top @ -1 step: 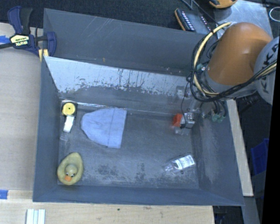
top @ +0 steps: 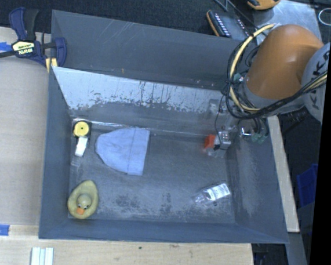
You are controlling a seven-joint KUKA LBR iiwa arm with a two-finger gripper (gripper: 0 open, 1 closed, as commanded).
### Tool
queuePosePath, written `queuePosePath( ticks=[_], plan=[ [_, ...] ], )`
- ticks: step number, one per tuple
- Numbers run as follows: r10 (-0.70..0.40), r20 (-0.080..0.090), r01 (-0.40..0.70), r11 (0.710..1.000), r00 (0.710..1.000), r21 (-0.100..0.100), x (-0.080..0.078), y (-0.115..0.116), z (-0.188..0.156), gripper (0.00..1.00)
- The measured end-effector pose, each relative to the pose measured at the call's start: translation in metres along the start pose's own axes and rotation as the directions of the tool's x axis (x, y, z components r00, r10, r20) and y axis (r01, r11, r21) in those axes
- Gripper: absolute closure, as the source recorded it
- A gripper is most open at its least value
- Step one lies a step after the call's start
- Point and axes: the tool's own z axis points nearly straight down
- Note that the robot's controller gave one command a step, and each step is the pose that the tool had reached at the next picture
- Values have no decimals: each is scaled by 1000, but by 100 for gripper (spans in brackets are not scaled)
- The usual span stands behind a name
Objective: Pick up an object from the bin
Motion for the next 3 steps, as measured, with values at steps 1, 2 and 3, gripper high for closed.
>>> queuePosePath(
  ticks=[1,2,3],
  plan=[
    [-256,-9,256,967,967,-3,-1,-39,48,0],
    [-179,1,179,984,984,-1,29,-21,47,0],
    [-242,-11,241,970,970,-3,31,-81,128,0]
  ],
)
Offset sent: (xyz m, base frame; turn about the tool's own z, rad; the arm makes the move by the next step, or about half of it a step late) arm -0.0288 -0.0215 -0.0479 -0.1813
